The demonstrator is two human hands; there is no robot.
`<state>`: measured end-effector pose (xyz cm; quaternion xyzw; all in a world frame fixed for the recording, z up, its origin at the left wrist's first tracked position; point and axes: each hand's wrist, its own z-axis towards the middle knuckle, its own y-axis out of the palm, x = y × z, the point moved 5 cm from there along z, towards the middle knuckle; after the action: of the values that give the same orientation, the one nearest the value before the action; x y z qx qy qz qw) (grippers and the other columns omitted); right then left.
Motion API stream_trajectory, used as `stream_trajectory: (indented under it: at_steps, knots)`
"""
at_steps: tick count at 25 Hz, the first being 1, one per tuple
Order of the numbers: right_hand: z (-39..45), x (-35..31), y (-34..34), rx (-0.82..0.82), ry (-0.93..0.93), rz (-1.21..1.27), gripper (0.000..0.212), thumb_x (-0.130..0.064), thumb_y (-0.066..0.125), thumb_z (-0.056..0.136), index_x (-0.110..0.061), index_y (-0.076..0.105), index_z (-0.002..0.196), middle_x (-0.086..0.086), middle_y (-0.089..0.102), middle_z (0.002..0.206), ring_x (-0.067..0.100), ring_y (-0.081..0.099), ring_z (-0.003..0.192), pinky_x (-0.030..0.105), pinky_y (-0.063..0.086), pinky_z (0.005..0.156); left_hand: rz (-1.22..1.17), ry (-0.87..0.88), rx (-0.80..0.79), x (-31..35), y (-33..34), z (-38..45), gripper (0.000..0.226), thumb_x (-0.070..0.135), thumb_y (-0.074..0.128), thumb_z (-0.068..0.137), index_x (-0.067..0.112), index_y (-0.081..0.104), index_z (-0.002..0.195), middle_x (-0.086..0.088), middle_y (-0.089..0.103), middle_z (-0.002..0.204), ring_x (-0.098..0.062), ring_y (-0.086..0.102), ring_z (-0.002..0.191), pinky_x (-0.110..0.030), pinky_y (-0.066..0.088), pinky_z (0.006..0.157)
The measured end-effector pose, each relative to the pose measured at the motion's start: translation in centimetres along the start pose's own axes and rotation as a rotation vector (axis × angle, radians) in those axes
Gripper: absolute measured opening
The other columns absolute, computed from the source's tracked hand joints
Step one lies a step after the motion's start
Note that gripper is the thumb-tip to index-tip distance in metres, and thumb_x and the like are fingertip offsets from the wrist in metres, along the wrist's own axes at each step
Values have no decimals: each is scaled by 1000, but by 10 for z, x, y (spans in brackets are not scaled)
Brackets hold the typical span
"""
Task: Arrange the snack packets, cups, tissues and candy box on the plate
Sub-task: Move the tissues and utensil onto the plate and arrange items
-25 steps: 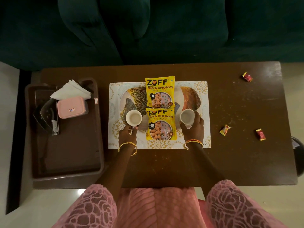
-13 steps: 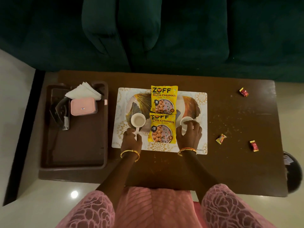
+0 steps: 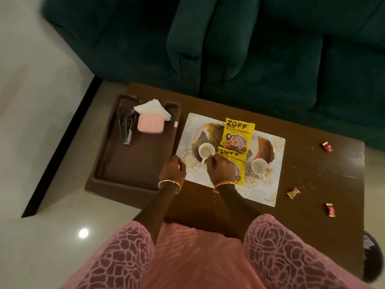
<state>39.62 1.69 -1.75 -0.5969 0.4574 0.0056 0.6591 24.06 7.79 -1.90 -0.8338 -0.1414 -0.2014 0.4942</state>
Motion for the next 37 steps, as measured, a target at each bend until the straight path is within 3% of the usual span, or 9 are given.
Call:
stream_trajectory:
  at_steps: [5, 11, 15, 19, 24, 27, 32, 35, 37]
  knots:
    - [-5, -78, 47, -46, -46, 13, 28, -21, 53, 83, -4, 61, 63, 19, 64, 63, 37, 62, 61, 35, 48, 58, -23, -79, 12, -70, -56, 21, 24, 17, 46, 92, 3, 56, 109, -21, 61, 112, -39, 59, 102, -40, 46, 78]
    - [-8, -152, 113, -141, -29, -22, 22, -20, 55, 87, -2, 67, 82, 18, 67, 86, 34, 63, 78, 35, 48, 68, -40, -113, -3, -155, -116, 60, 23, 15, 45, 90, -1, 55, 104, -27, 60, 110, -44, 57, 104, -46, 46, 83]
    - [-9, -185, 152, -188, 4, 14, 19, -18, 55, 87, -2, 65, 85, 19, 66, 90, 35, 62, 84, 34, 46, 68, -79, -134, -19, -184, -138, 82, 30, 15, 47, 89, 2, 50, 116, -28, 62, 107, -44, 58, 104, -46, 47, 83]
    - [-2, -206, 186, -249, 47, 38, 11, -18, 57, 84, -7, 59, 88, 15, 66, 91, 32, 62, 86, 35, 49, 71, -78, -138, -80, -196, -142, 109, 38, 19, 45, 89, 1, 46, 122, -26, 65, 107, -42, 61, 97, -43, 52, 81]
    - [31, -219, 214, -266, 160, 83, 12, -18, 57, 83, -10, 59, 91, 14, 70, 91, 33, 63, 87, 36, 50, 73, 41, -28, -147, -190, -135, 152, 43, 22, 43, 92, 4, 48, 131, -18, 55, 127, -37, 58, 106, -36, 45, 82]
    - [54, -227, 229, -249, 185, 168, 17, -19, 59, 84, -7, 62, 96, 14, 70, 96, 30, 65, 90, 35, 52, 79, -113, -102, -118, -188, -137, 172, 39, 11, 45, 90, 3, 46, 128, -21, 60, 116, -38, 59, 100, -31, 40, 72]
    - [85, -233, 253, -266, 236, 177, 36, -24, 58, 88, -4, 58, 118, 15, 66, 116, 32, 61, 105, 36, 48, 91, -290, -101, -105, -180, -141, 195, 34, 8, 42, 94, 6, 50, 127, -22, 66, 109, -36, 62, 100, -27, 43, 77]
    - [97, -234, 268, -289, 210, 80, 30, -24, 54, 90, -3, 61, 111, 18, 68, 107, 35, 63, 98, 38, 51, 86, -349, -113, -131, -180, -135, 212, 33, 17, 43, 97, 7, 54, 126, -16, 64, 120, -34, 60, 109, -28, 44, 85]
    - [101, -234, 273, -285, 209, 34, 25, -21, 53, 90, -1, 63, 103, 20, 69, 100, 36, 63, 92, 38, 51, 82, -353, -129, -142, -181, -132, 218, 31, 23, 44, 97, 7, 58, 120, -16, 66, 117, -33, 61, 106, -26, 41, 82]
